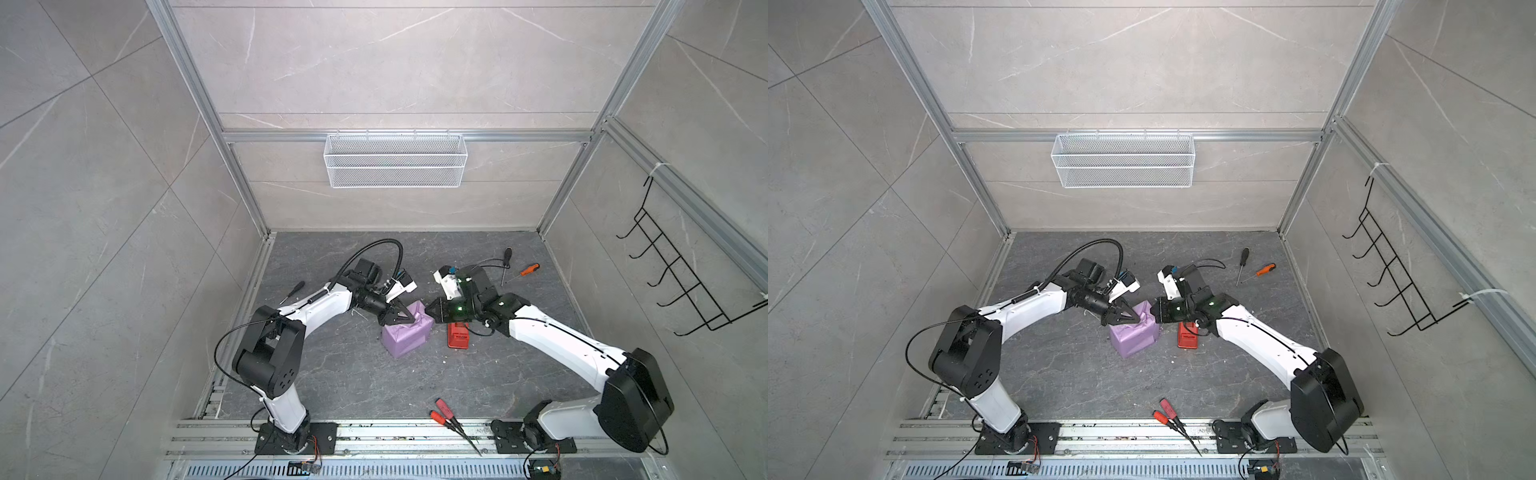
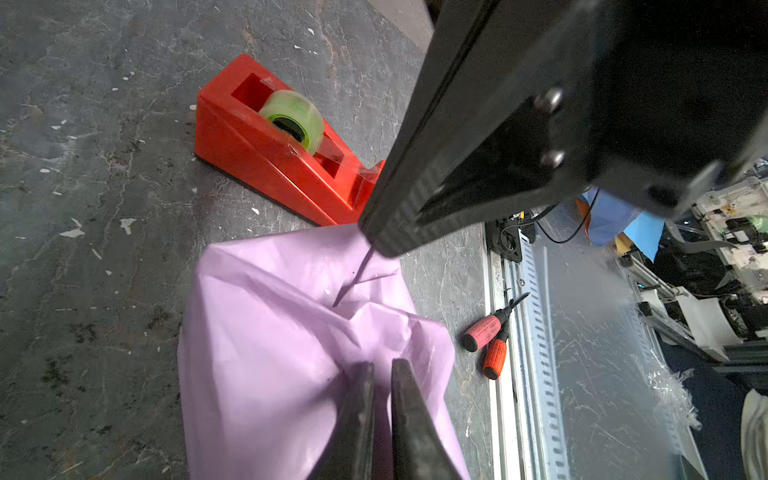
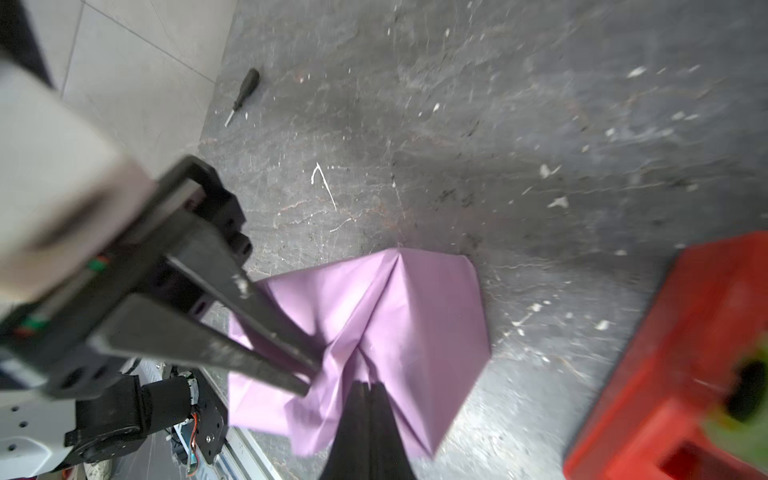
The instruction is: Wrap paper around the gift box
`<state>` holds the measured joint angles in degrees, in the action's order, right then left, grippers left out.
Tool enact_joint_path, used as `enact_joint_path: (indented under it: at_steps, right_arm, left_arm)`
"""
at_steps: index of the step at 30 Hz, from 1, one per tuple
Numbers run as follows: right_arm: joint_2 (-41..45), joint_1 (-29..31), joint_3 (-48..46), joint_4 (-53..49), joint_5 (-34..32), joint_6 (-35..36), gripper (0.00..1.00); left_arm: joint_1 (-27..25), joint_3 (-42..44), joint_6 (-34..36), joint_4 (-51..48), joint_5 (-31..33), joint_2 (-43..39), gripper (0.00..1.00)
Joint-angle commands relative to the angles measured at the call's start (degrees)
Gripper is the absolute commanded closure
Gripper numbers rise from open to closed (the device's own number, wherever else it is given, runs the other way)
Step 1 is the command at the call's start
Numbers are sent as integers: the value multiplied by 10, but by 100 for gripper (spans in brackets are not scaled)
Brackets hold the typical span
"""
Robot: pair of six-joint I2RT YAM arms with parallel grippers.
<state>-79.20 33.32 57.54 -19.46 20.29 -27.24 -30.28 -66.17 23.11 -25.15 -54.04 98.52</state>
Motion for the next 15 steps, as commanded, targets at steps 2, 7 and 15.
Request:
enact_joint_path:
  at_steps: [2, 7, 15]
  right_arm:
    - [16, -2, 54, -31, 17, 3, 100]
    - [-22, 12, 30, 89, 44, -84, 100]
    - [-79, 25, -27, 122, 36, -118, 100]
  left_arm:
    - [-8, 23, 25, -66, 68, 17, 85]
    - [-10, 18, 29, -69, 71, 21, 85]
    - [-14, 15, 34, -71, 71, 26, 85]
